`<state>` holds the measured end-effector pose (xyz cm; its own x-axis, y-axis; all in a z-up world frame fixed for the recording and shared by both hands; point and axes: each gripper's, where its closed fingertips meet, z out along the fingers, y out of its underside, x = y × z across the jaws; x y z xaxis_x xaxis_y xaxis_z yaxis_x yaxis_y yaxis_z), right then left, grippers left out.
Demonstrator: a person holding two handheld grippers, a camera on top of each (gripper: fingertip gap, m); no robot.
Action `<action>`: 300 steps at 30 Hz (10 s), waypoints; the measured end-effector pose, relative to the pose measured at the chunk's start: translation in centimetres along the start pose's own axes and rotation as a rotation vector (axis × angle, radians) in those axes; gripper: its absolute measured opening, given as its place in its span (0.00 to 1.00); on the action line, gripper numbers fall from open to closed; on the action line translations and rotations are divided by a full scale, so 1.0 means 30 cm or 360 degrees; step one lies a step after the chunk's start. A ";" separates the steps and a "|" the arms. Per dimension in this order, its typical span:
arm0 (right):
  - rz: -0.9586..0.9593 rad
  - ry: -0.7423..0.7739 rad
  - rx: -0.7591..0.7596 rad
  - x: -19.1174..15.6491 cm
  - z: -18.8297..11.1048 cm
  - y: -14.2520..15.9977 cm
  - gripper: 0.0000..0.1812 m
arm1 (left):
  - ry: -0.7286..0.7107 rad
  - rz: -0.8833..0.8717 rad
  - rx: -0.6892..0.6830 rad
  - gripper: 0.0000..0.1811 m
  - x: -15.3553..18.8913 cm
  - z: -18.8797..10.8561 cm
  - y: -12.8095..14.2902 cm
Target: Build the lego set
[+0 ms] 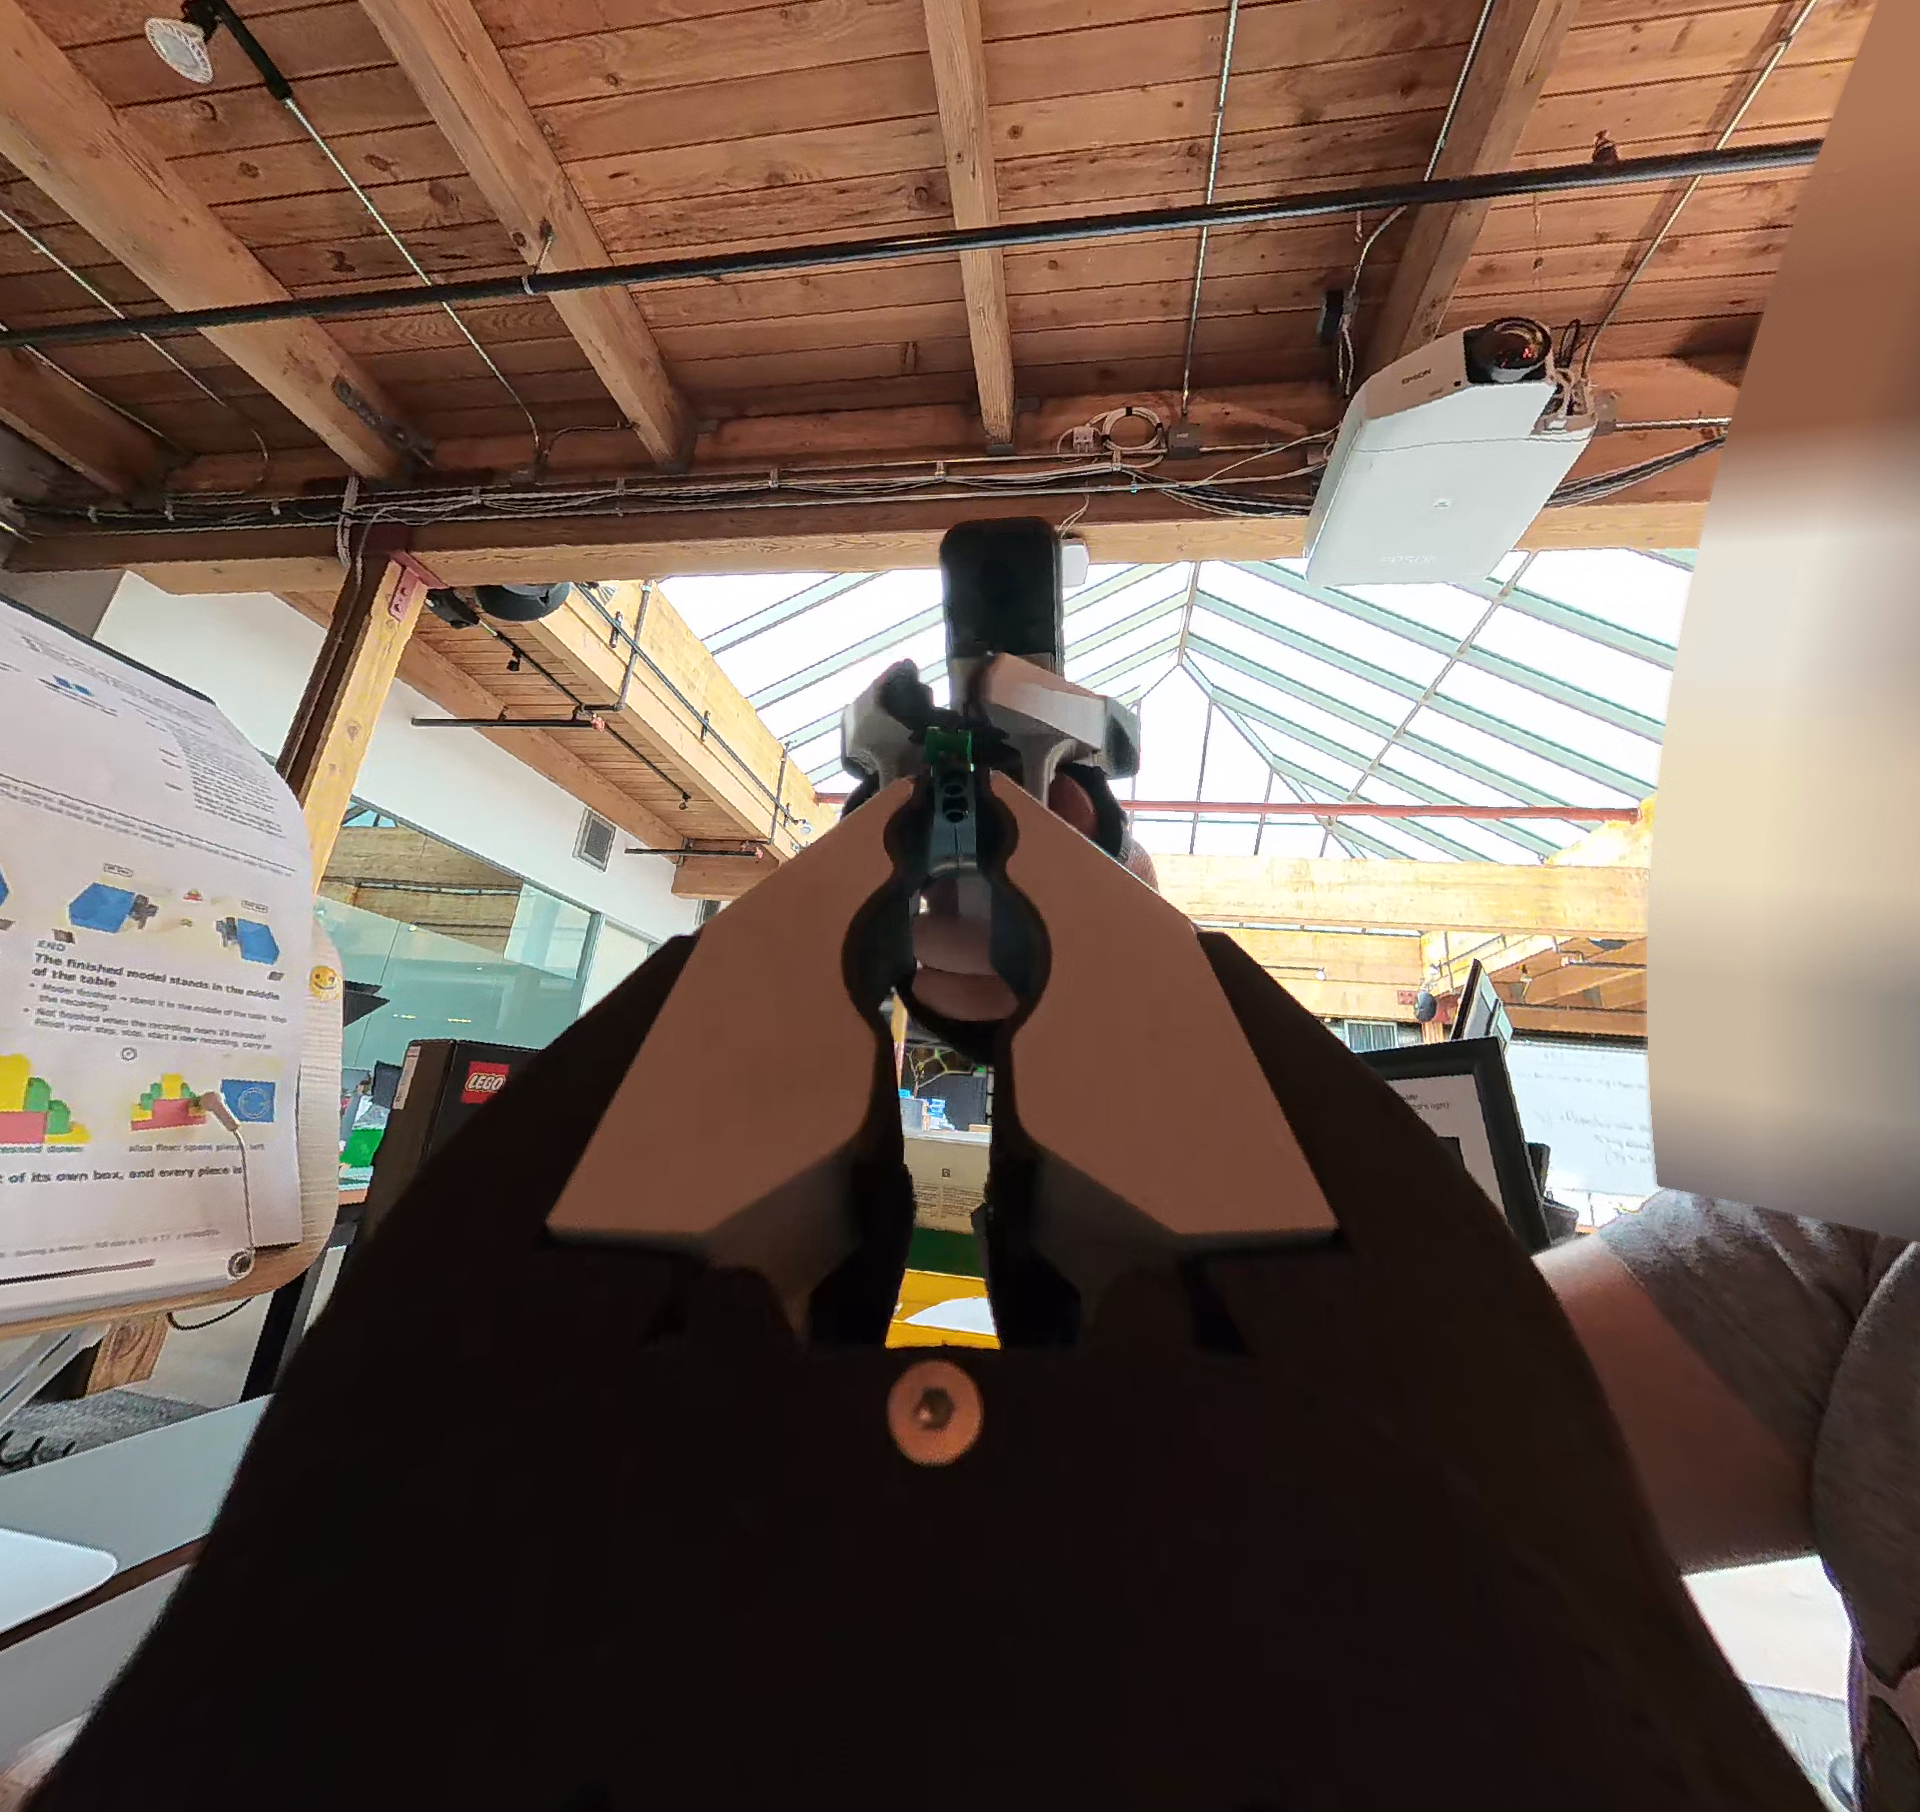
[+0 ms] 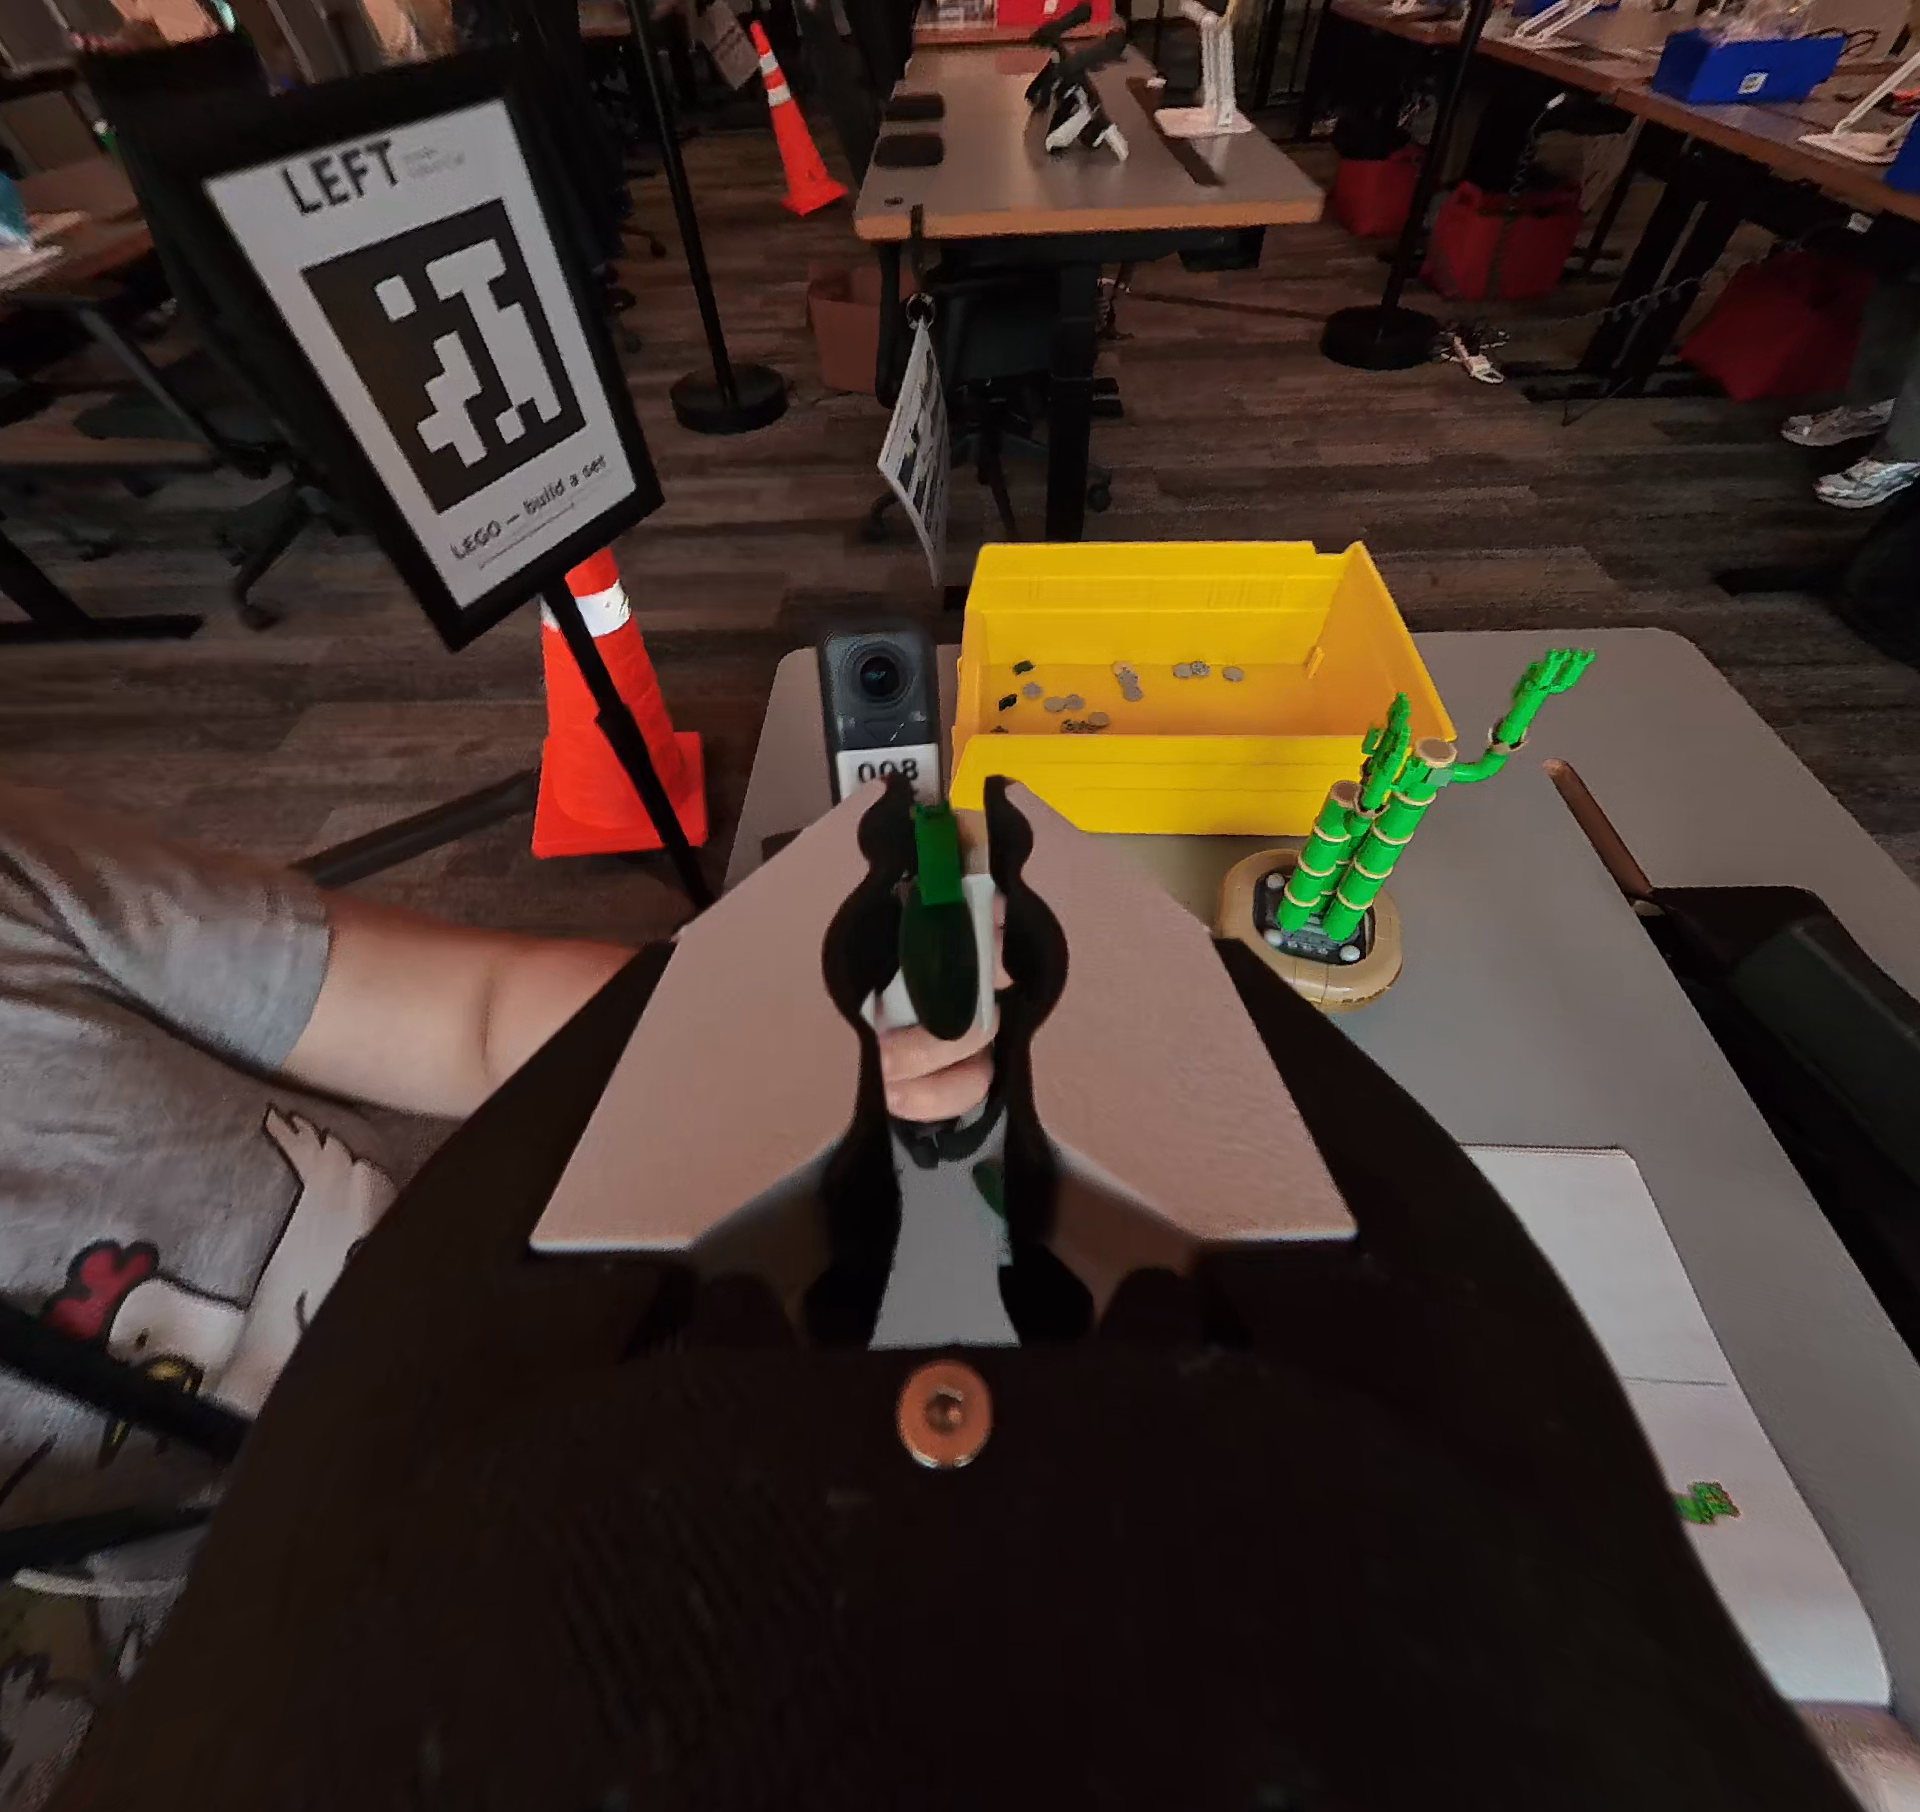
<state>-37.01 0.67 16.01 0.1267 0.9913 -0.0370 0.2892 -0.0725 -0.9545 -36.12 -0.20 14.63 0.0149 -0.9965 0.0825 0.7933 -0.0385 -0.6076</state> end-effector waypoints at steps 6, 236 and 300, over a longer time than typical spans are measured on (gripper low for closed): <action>-0.0091 0.0030 -0.0342 -0.005 -0.036 0.048 0.08 | 0.0012 -0.0007 -0.0026 0.03 0.003 0.006 0.012; -0.1876 0.1177 -0.0328 0.064 0.034 0.107 0.10 | -0.0139 -0.0271 -0.0259 0.03 -0.088 -0.012 0.059; -0.0946 -0.0026 0.0016 -0.138 -0.174 0.252 0.05 | 0.0223 0.0806 -0.0931 0.11 0.155 0.029 0.266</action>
<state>-30.40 -4.57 10.49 -0.0686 0.8630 0.5005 0.2968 0.4966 -0.8156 -29.19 -5.09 10.85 0.1814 -0.9017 -0.3924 0.2608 0.4288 -0.8649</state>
